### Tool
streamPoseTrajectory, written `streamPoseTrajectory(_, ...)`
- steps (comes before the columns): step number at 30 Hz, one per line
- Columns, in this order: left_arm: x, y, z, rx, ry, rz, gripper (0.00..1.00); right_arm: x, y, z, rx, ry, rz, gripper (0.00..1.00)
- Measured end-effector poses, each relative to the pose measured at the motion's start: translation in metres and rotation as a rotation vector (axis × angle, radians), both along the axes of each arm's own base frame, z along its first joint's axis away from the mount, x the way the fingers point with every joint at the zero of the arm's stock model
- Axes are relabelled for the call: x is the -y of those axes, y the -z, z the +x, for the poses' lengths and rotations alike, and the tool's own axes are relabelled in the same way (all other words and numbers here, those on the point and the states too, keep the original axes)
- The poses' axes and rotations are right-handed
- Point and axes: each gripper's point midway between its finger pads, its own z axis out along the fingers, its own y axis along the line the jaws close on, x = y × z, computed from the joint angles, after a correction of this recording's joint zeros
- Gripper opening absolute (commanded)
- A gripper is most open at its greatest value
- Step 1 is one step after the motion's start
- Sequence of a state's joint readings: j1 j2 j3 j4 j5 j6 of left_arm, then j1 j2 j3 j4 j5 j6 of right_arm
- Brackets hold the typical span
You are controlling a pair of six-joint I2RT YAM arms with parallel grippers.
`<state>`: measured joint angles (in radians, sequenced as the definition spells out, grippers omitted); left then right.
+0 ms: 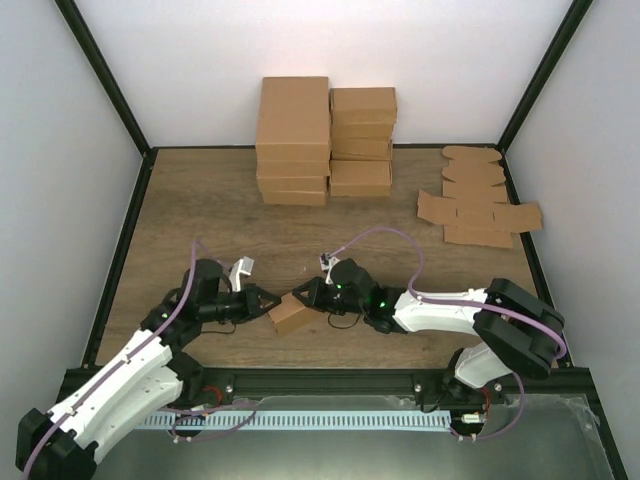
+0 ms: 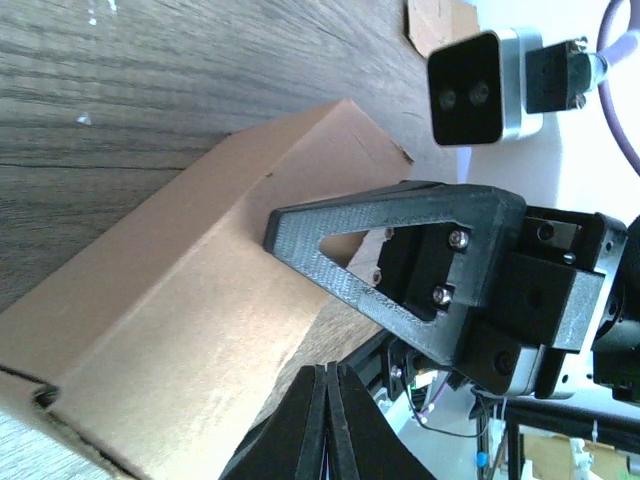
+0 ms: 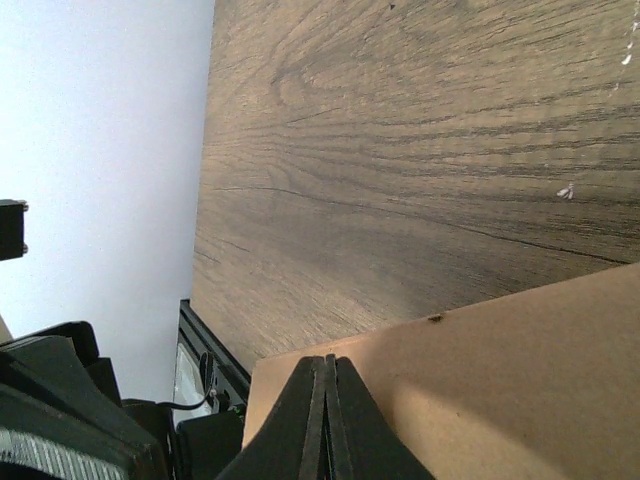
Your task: Fold the paper box
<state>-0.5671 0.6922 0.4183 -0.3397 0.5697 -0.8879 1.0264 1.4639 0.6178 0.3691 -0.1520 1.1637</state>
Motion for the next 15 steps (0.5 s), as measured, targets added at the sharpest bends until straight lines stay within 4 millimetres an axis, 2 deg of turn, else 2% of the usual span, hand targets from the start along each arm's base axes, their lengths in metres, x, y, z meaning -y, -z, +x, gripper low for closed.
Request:
streamPoseTrajectory(10,-0.017,0.013,-0.007,-0.06,-0.059,0.032,0.04,0.0,0.001,0.0,0.001,-0.001,-0.003,0.01)
streamPoseTrajectory(15,-0.019,0.044,-0.018,-0.124,-0.069,0.014,0.04,0.0,0.001,0.0,0.001,-0.001,-0.004,0.01)
